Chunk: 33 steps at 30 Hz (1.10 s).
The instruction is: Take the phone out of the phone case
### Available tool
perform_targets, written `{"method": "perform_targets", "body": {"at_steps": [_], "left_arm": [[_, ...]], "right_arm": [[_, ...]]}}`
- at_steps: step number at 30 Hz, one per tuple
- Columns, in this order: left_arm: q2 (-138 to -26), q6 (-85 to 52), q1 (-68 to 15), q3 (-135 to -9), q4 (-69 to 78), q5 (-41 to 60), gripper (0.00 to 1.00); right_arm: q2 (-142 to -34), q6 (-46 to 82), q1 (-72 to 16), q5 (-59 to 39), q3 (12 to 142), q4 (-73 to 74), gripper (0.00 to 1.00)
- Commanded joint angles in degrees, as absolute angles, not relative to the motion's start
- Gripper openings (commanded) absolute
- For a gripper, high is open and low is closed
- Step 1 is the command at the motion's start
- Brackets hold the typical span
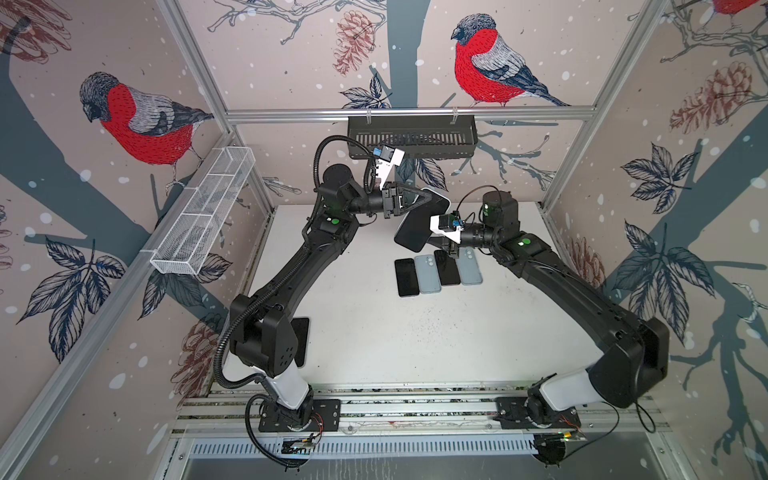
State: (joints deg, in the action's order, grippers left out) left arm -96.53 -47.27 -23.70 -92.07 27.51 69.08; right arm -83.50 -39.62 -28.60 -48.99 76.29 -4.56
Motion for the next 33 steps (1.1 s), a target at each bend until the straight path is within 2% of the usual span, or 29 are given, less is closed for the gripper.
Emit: {"method": "perform_targets", "body": {"at_steps": [1,6,10,13,15,19,24,33], "left_arm": [[-96.51,-48.41,-23.73,-92.65,25.44,70.11,0.0],[-95.31,-49.17,-21.59,-93.86,25.37,64.48,0.0],[-93.35,-51.02,-19.28,-95.82,25.19,56.8,0.0],[-93.0,-57.61,-17.22,-95.95,26.15,49.48,0.0],[-92.88,-63.82,-16.39,-93.9,32.15,46.97,0.0],[-92.75,-69.5,-16.27,-92.89,35.02,42.28,0.0],[-91.9,-75.12,-16.3,-89.51,38.31,38.44,0.0],[-88.73,-75.67,-16.39,-84.18,39.11,34.46,0.0]], "right_arm": [[-81.6,-37.94,-28.83,-43.46,73.92,7.18,0.3],[-76.37,-29.39,-27.89,-39.67,66.18,12.42,0.43],[-71.91,-17.45,-26.82,-35.79,57.05,21.14,0.56],[-68.2,-7.19,-26.43,-30.91,52.01,26.71,0.64],[-67.48,0.43,-26.14,-28.0,50.87,28.18,0.67],[-67.65,18.97,-25.23,-27.22,50.89,30.92,0.69],[-70.69,38.76,-25.13,-31.86,52.77,35.86,0.69],[-77.88,51.91,-29.79,-38.23,58.08,43.64,0.7]]}}
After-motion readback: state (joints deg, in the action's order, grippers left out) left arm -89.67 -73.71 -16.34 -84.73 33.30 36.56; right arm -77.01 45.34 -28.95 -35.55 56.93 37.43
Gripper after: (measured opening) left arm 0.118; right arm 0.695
